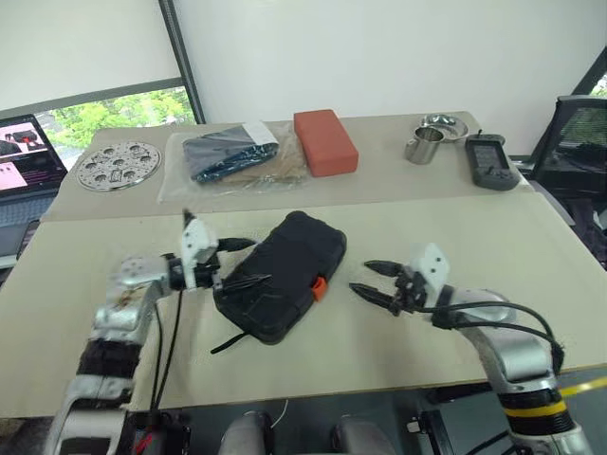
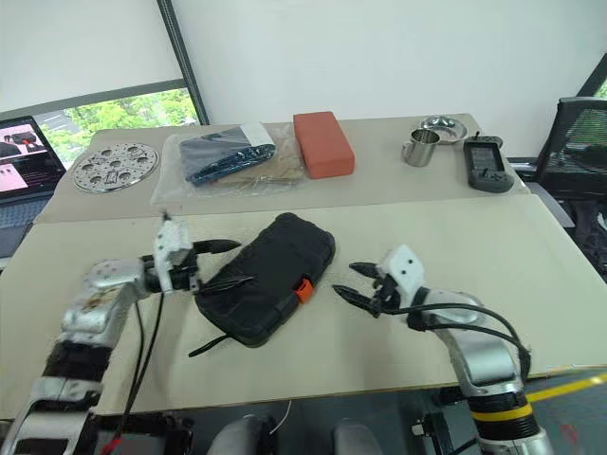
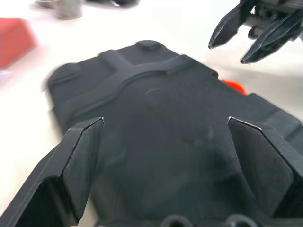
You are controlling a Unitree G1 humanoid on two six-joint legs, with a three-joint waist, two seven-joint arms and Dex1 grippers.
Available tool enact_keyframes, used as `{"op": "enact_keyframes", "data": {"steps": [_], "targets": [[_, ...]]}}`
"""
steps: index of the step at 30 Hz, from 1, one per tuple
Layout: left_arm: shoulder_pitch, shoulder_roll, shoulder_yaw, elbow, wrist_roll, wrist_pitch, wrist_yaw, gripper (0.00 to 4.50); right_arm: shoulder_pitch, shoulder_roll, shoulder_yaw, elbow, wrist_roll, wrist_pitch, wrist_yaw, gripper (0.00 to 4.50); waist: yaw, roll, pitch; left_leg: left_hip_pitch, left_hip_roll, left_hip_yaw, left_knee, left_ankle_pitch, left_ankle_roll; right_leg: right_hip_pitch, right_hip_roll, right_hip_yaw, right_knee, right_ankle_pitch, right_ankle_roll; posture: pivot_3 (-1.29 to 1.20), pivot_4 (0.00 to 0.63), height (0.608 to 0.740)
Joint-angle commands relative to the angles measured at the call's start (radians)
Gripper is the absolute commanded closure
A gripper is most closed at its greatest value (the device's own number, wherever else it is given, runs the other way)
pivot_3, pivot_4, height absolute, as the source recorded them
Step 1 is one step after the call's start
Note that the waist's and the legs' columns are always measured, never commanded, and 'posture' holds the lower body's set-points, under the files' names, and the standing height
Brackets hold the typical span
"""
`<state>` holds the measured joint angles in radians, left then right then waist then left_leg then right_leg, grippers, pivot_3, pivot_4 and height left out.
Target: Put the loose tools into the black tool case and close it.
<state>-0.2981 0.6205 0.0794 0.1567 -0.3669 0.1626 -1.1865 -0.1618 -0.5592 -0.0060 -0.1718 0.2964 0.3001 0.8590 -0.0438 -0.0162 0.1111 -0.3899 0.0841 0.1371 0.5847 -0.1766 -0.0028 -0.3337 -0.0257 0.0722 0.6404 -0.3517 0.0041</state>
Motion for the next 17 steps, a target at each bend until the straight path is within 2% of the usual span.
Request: {"op": "enact_keyframes", "data": {"steps": [1,4,10,17], "targets": [[0.178,0.028,0.102,-0.165,-0.049,0.044,0.073,0.0,0.024,-0.035,-0.07,0.088,0.032,-0.128,0.08,0.03,0.003,-0.001,0.0,0.0,0.0,0.0,-0.001,0.0,0.0,0.001,-0.001,-0.001,-0.001,0.0,0.0,0.0,0.15,0.74],[0.325,0.022,0.168,-0.249,-0.021,0.018,0.165,0.0,0.042,-0.05,-0.108,0.15,0.043,-0.186,0.118,0.03,0.008,-0.001,0.001,0.001,0.0,0.0,-0.002,0.0,0.0,0.002,-0.003,0.0,-0.002,0.0,0.0,0.0,0.15,0.74],[0.505,0.01,0.225,-0.313,-0.002,-0.021,0.249,0.0,0.067,-0.065,-0.151,0.232,0.044,-0.264,0.137,0.03,0.008,-0.003,0.003,0.005,-0.002,0.0,-0.005,-0.001,-0.001,0.007,-0.014,-0.002,-0.004,0.0,-0.001,0.0,0.15,0.74],[0.543,0.012,0.225,-0.252,0.023,-0.104,0.268,0.0,0.091,-0.064,-0.185,0.241,0.065,-0.281,0.127,0.03,0.013,-0.003,0.003,0.004,-0.002,-0.001,-0.009,-0.002,-0.001,0.009,-0.017,-0.003,-0.012,0.001,-0.002,0.0,0.15,0.74]]}}
